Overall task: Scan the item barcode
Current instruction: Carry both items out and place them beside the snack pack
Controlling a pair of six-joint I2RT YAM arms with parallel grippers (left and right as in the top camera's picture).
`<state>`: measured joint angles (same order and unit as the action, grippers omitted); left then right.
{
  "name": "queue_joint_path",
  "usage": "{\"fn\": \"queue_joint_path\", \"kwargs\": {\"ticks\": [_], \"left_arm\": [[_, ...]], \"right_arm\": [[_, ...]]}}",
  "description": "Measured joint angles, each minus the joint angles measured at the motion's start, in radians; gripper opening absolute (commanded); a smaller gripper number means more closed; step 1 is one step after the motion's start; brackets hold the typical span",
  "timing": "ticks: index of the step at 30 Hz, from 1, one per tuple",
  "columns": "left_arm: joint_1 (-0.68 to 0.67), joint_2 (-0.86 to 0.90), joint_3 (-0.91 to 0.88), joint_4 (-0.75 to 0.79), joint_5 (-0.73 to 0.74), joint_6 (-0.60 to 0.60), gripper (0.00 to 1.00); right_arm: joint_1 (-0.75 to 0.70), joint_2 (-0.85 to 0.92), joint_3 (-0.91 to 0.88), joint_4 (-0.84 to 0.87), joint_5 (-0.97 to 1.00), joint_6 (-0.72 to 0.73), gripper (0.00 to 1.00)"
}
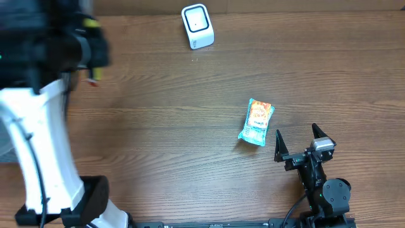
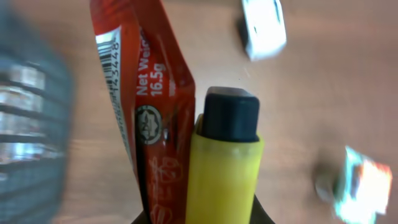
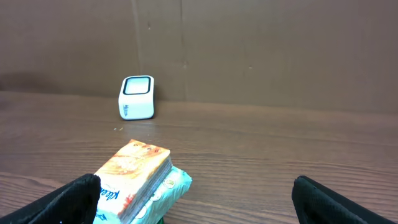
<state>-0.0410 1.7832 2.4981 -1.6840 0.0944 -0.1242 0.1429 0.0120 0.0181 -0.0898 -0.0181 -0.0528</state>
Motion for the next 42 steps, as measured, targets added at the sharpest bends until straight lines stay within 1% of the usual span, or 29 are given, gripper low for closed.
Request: {"fn": "queue_joint_path", "kwargs": {"ticks": [4,7,10,14,16,18,22,25,27,28,30,31,33,34,42], "left_arm": [[-0.167,0.008,-0.207,0.03,0.0,-0.043,0.04],[-0.271,0.016,-0.381,0.111,0.0,-0.1,0.04],[-0.365,0.02,-0.566,0.232,0.0,-0.182,0.04],[-0.481,0.024,-0.798,0.436,0.0,-0.285,0.05],[-0.534,0.025,-0.902,0.561,0.0,-0.323,0.08],[-0.58,0.026,-0.987,0.67,0.0,-0.349,0.11],[-0.642,0.029,-1.1,0.813,-0.002,-0.393,0.17],[-0.652,0.029,-1.141,0.825,-0.008,-0.417,0.18],[-0.652,0.029,-1.157,0.821,-0.023,-0.425,0.22],[-0.652,0.029,-1.162,0.817,-0.032,-0.427,0.28],[-0.652,0.029,-1.168,0.806,-0.057,-0.43,0.68],[-0.652,0.029,-1.168,0.801,-0.066,-0.435,0.78],[-0.652,0.029,-1.168,0.8,-0.081,-0.436,0.94],[-0.652,0.029,-1.168,0.799,-0.085,-0.436,1.0],[-0.65,0.029,-1.168,0.79,-0.107,-0.441,1.0]], "right_arm": [[0.0,0.0,0.0,0.0,0.0,0.0,1.0],[0.0,0.0,0.0,0.0,0.0,0.0,1.0],[0.0,0.0,0.0,0.0,0.0,0.0,1.0],[0.0,0.0,0.0,0.0,0.0,0.0,1.0],[0.0,0.0,0.0,0.0,0.0,0.0,1.0],[0.0,0.0,0.0,-0.001,0.0,0.0,1.0],[0.0,0.0,0.0,0.001,0.0,0.0,1.0],[0.0,0.0,0.0,0.0,0.0,0.0,1.0],[0.0,0.0,0.0,0.0,0.0,0.0,1.0],[0.0,0.0,0.0,0.0,0.0,-0.001,1.0],[0.0,0.0,0.0,0.0,0.0,0.0,1.0],[0.0,0.0,0.0,0.0,0.0,0.0,1.0],[0.0,0.0,0.0,0.0,0.0,0.0,1.0],[0.0,0.0,0.0,0.0,0.0,0.0,1.0],[0.0,0.0,0.0,0.0,0.0,0.0,1.0]]}}
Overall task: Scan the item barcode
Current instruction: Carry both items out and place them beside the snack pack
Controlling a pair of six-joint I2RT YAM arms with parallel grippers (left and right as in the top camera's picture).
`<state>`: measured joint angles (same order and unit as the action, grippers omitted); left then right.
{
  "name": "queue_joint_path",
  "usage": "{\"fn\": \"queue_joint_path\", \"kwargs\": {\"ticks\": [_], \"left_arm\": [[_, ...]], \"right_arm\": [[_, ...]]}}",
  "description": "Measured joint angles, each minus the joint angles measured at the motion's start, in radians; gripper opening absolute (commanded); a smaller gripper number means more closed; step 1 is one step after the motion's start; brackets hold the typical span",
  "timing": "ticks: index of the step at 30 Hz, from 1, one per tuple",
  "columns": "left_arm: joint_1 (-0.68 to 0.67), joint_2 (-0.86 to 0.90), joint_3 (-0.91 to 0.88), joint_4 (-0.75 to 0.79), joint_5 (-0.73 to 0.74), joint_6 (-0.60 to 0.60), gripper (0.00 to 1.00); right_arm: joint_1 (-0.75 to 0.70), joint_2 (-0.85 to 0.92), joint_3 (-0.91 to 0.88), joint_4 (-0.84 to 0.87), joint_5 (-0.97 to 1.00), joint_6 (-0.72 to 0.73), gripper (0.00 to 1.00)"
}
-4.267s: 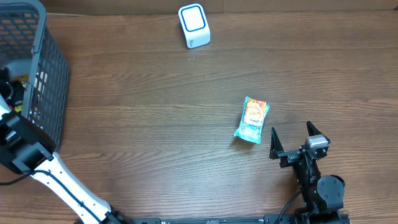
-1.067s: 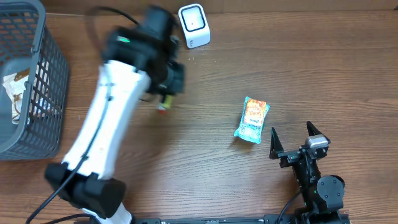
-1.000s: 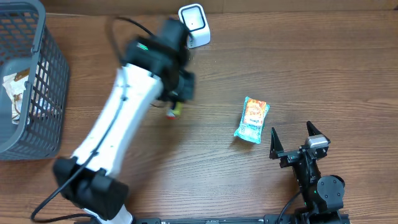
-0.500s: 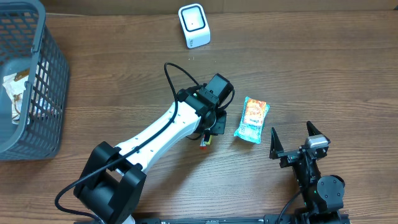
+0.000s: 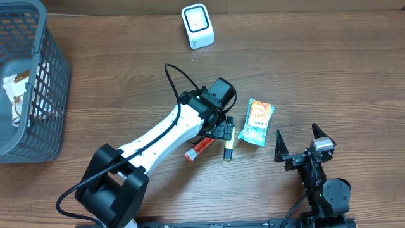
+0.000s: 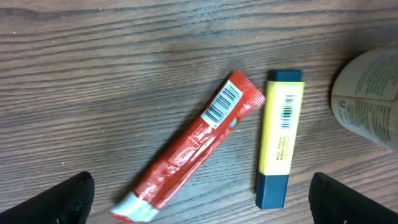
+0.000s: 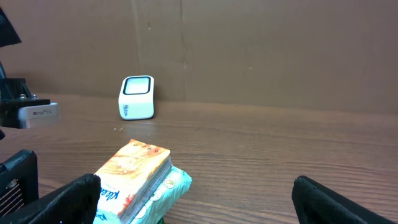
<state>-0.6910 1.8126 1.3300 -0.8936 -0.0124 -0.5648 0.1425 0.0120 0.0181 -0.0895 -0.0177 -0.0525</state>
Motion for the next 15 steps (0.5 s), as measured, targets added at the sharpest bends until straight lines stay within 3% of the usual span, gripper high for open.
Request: {"fn": "queue_joint_path", "kwargs": {"ticks": [6,15], "left_arm": [[0.064,0.0,0.082,-0.153,-0.063,0.032,1.0],[0.357,-0.024,0.702,-0.382,-0.325,0.168,1.0]], "right_arm": [[0.0,0.0,0.0,0.0,0.0,-0.001,1.0],[0.0,0.0,0.0,0.0,0.0,-0.001,1.0]]}}
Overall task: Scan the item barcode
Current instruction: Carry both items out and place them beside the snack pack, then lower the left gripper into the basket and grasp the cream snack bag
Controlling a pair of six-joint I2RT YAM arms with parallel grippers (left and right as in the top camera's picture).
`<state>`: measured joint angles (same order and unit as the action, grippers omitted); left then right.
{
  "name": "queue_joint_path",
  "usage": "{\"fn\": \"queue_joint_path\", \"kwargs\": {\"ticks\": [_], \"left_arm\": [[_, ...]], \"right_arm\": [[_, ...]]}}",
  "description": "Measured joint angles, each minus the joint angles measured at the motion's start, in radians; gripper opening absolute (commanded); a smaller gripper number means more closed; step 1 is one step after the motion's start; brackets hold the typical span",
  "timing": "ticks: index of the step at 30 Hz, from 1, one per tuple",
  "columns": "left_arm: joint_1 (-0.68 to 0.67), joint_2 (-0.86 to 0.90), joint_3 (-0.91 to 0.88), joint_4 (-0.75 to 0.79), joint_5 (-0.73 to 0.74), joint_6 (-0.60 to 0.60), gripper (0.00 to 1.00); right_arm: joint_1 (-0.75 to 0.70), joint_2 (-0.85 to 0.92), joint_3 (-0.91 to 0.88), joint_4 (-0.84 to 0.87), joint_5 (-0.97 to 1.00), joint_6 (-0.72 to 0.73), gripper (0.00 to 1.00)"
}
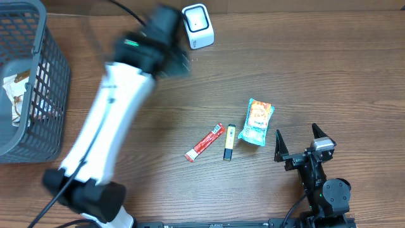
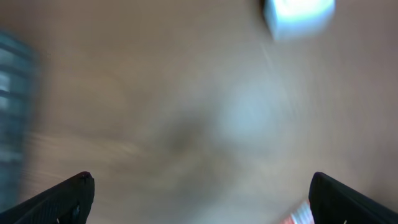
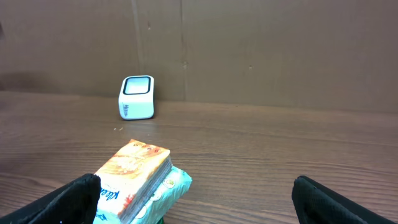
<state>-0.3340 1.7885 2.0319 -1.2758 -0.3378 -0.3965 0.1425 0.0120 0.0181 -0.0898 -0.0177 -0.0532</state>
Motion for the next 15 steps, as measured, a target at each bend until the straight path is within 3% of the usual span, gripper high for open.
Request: {"fn": "queue_joint_path", "kwargs": {"ticks": [4,9,15], "left_arm": [[0.182,-0.033,0.232,0.051,-0.157,0.097,1.0],[0.372,-0.061,0.296,0.089,-0.223,0.203,1.0],[0.619,-0.018,0.297,-0.018,-0.196,0.255,1.0]], "right_arm": [[0.0,0.0,0.0,0.0,0.0,0.0,1.0],[0.0,0.0,0.0,0.0,0.0,0.0,1.0],[0.0,0.0,0.0,0.0,0.0,0.0,1.0]]}}
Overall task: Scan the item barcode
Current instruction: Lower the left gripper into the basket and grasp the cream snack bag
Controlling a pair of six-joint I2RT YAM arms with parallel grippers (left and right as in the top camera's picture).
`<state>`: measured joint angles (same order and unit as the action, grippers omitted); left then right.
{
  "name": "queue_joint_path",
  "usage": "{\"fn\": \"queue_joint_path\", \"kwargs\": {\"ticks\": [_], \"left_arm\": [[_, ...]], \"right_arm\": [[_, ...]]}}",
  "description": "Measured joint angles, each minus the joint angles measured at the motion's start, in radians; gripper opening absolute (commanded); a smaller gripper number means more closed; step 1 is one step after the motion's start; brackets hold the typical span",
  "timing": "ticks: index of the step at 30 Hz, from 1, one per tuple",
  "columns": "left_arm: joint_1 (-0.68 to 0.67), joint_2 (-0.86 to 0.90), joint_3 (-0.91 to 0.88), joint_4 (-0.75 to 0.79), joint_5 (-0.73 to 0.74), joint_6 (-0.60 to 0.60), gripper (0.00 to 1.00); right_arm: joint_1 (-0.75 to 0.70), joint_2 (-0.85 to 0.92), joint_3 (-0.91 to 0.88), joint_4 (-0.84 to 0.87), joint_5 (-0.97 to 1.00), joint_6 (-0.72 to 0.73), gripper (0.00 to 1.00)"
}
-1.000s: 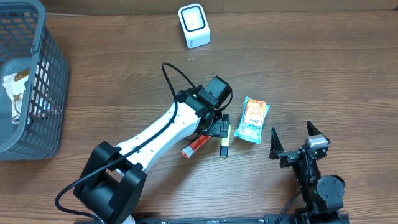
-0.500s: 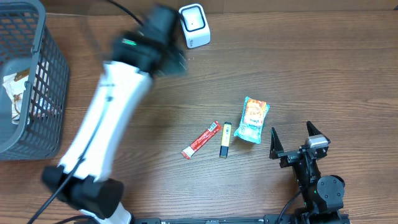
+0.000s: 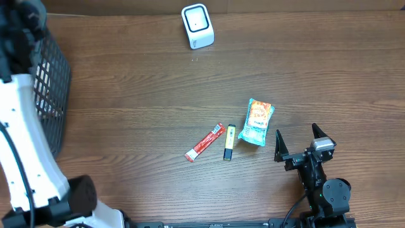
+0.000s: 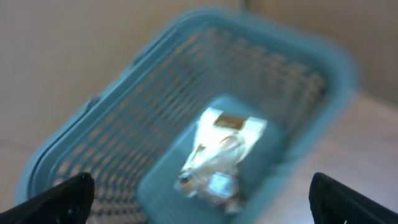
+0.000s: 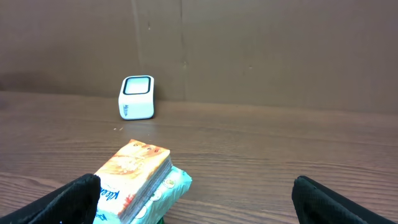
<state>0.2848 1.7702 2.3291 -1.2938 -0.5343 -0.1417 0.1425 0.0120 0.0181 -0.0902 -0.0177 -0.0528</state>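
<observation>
The white barcode scanner (image 3: 197, 25) stands at the back of the table, also visible in the right wrist view (image 5: 137, 96). A red sachet (image 3: 204, 142) and a yellow highlighter (image 3: 228, 142) lie side by side mid-table, next to an orange-and-teal tissue pack (image 3: 256, 121). My left gripper (image 4: 199, 196) is open, high above the grey basket (image 4: 298, 50), looking down at a crumpled pale packet (image 4: 224, 155) inside it. My right gripper (image 5: 199, 199) rests open just behind the tissue pack (image 5: 137, 177).
The basket (image 3: 56, 76) stands at the table's far left edge, partly hidden by my left arm (image 3: 25, 126). A brown cardboard wall backs the table in the right wrist view.
My left arm has moved from near the scanner at the back to the far left, over the basket. The sachet, highlighter, tissue pack and right arm have not moved.
First my left gripper was at the far left, shut on the red sachet and yellow highlighter together. Then both lay on the table beside the tissue pack, with the gripper open above them. It was then near the scanner, and now hangs open over the basket.
</observation>
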Motion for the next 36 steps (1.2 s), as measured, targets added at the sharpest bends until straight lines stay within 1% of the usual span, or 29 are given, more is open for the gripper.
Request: {"fn": "queue_joint_path", "kwargs": {"ticks": [4,9,13,15,19,24,33,36], "left_arm": [[0.148,0.063,0.0,-0.064,0.091,0.014,1.0],[0.315,0.153,0.0,-0.1,0.281,0.031,1.0],[0.415,0.242,0.0,-0.119,0.442,0.07,1.0],[0.443,0.29,0.0,-0.124,0.494,0.08,1.0],[0.455,0.396,0.0,-0.126,0.567,0.106,1.0],[0.435,0.509,0.0,-0.1,0.606,0.132,1.0],[0.389,0.632,0.0,-0.044,0.616,0.145,1.0],[0.367,0.667,0.0,-0.036,0.596,0.146,1.0]], "right_arm": [[0.0,0.0,0.0,0.0,0.0,0.0,1.0],[0.0,0.0,0.0,0.0,0.0,0.0,1.0],[0.0,0.0,0.0,0.0,0.0,0.0,1.0],[0.0,0.0,0.0,0.0,0.0,0.0,1.0],[0.0,0.0,0.0,0.001,0.0,0.0,1.0],[0.0,0.0,0.0,0.001,0.0,0.0,1.0],[0.0,0.0,0.0,0.0,0.0,0.0,1.0],[0.0,0.0,0.0,0.0,0.0,0.0,1.0]]}}
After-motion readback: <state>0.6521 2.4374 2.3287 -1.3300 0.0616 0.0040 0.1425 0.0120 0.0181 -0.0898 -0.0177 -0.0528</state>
